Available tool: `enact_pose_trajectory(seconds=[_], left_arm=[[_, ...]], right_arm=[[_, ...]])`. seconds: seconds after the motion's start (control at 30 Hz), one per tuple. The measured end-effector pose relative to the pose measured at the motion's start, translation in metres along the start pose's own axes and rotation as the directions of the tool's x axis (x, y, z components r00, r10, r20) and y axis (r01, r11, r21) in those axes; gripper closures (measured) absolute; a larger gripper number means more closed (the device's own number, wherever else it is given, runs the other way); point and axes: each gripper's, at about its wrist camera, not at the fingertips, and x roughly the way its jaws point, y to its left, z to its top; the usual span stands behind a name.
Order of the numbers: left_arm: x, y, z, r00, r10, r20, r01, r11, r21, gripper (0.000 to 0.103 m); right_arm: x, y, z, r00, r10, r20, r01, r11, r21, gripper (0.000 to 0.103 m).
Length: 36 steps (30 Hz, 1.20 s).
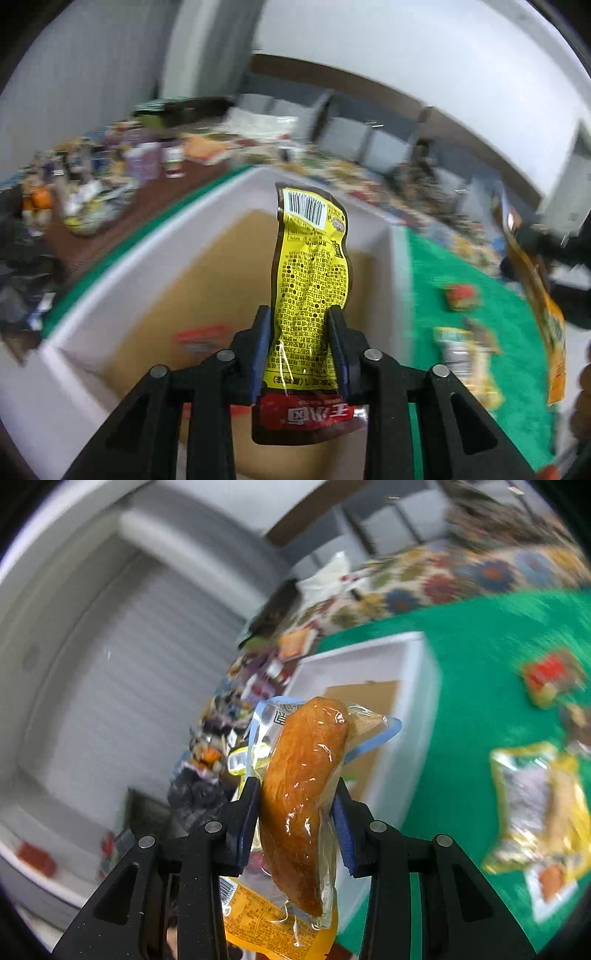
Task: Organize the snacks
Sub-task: 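Carry both pouches into the white box and open both tools, then move both tools back over the snack pile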
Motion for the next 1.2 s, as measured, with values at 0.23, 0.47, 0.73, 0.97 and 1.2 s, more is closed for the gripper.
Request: enact_pose_trajectory(seconds=[0.23, 0.47, 0.73, 0.97, 1.2], left_arm=[[0.018, 0.05, -0.036, 0.985, 0.159, -0.062, -0.164, 0.983, -0.077, 0.01], [-0.006, -0.013, -0.049, 0.999, 0.041, -0.013, -0.041, 0.999, -0.01, 0.01], [-0.004, -0.171, -0.101, 0.968, -0.218, -0.124, 0.241, 0.947, 0.213, 0.002], [0.069, -0.225, -0.169, 0.953, -0.12, -0.276, 0.197, 0.942, 0.271, 0.002], [0.107, -0.234, -0.183, 0.963, -0.039, -0.265, 0.131, 0.932, 0.339, 0.002]], right_arm=[[0.08, 0.026, -0.013, 0.983, -0.149, -0.103, 0.142, 0.987, -0.074, 0.037], [-0.007, -0.042, -0.029, 0.928, -0.353, 0.12, 0.367, 0.921, -0.133, 0.036], [-0.117, -0.229, -0.101, 0.626, -0.761, 0.173, 0.777, 0.628, -0.048, 0.036], [-0.203, -0.325, -0.16, 0.488, -0.865, 0.118, 0.864, 0.498, 0.078, 0.036], [-0.219, -0.344, -0.164, 0.508, -0.852, 0.126, 0.835, 0.524, 0.169, 0.031]])
